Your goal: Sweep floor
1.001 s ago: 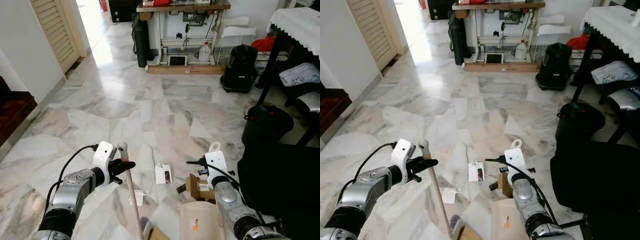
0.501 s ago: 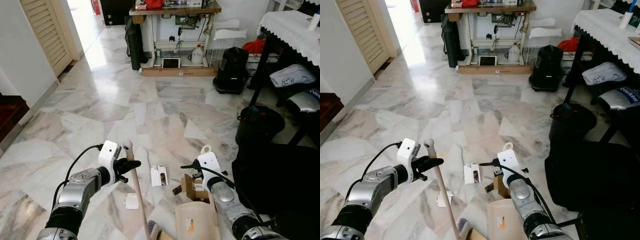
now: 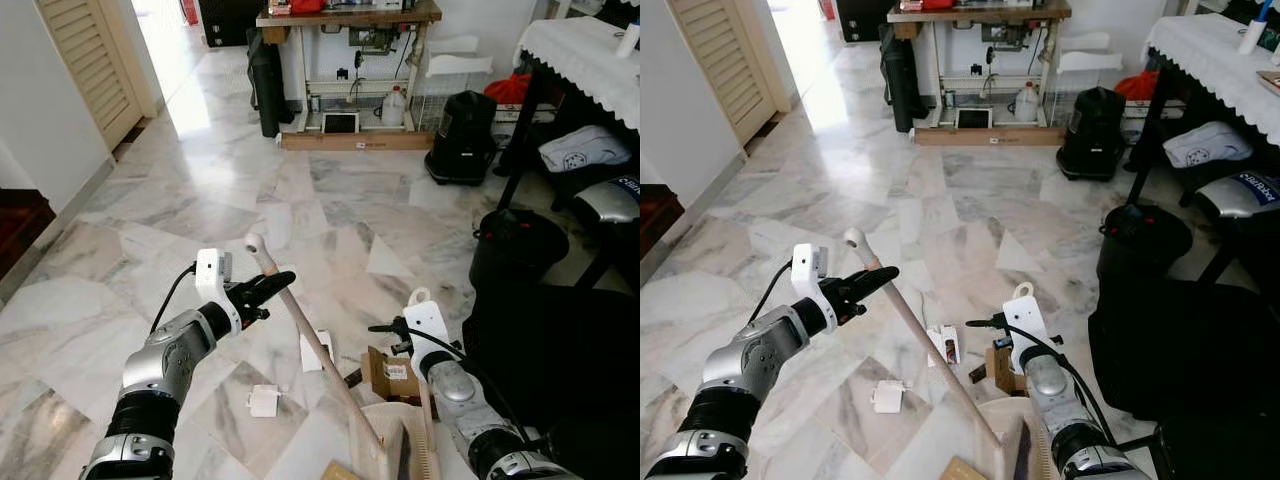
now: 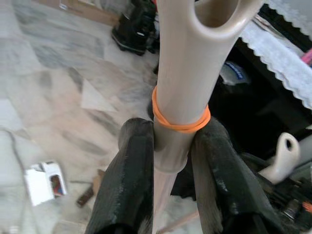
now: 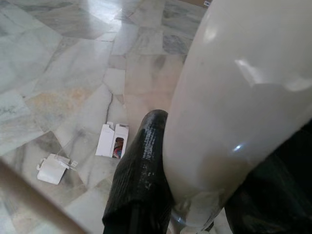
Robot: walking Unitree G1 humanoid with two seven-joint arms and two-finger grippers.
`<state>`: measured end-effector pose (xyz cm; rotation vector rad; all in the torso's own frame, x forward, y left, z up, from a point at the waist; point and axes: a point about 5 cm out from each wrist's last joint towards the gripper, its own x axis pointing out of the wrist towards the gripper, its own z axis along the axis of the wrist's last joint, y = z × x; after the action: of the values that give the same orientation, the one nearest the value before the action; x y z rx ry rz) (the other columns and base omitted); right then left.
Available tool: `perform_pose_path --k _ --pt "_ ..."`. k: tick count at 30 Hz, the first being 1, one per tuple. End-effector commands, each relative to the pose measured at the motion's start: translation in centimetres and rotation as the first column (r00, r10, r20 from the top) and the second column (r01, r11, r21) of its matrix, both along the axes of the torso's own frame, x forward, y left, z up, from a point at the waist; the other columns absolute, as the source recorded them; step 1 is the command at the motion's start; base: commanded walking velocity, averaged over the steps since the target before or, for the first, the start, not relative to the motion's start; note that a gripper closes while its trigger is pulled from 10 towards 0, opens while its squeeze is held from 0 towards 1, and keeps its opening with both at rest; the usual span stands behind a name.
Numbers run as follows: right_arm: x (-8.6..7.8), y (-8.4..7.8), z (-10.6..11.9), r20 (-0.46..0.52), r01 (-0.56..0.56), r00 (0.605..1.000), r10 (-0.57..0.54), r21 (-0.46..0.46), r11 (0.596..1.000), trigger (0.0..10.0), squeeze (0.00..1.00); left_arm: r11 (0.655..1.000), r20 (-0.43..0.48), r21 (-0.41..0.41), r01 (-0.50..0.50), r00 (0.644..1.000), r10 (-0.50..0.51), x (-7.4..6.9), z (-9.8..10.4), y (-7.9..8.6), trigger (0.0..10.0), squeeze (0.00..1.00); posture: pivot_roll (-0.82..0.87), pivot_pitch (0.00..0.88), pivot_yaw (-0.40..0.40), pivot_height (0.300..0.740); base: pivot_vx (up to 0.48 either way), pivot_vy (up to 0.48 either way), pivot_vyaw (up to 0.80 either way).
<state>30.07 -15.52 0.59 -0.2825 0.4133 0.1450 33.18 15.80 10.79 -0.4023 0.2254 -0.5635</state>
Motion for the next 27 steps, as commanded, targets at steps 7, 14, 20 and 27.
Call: perform_pose_path --k 7,14,20,27 --pt "-3.7 0.7 -4.1 -0.257 0.002 0.966 0.005 0.027 1.0 10.0 0.0 0.982 0.151 0.173 -0.076 0.987 0.05 0.2 2.1 1.7 10.0 0.0 0.04 0.0 0.068 0.74 0.0 0.0 0.0" --pt "-3.5 0.7 -3.9 -0.256 -0.001 0.967 0.006 0.02 1.0 10.0 0.0 0.885 0.037 0.454 0.105 0.99 -0.136 -1.2 0.1 1.6 10.0 0.0 0.05 0.0 0.069 0.74 0.0 0.0 0.0" --pt "-3.4 0.6 -3.9 -0.258 0.002 0.966 0.003 0.017 1.0 10.0 0.0 0.843 -0.088 0.509 0.171 0.985 -0.147 -2.1 -1.8 2.1 10.0 0.0 0.05 0.0 0.071 0.74 0.0 0.0 0.0" --pt "-3.3 0.7 -3.8 -0.255 0.004 0.967 0.001 0.017 1.0 10.0 0.0 0.872 -0.151 0.448 0.197 0.978 -0.144 -2.4 -3.2 1.6 10.0 0.0 0.05 0.0 0.077 0.74 0.0 0.0 0.0"
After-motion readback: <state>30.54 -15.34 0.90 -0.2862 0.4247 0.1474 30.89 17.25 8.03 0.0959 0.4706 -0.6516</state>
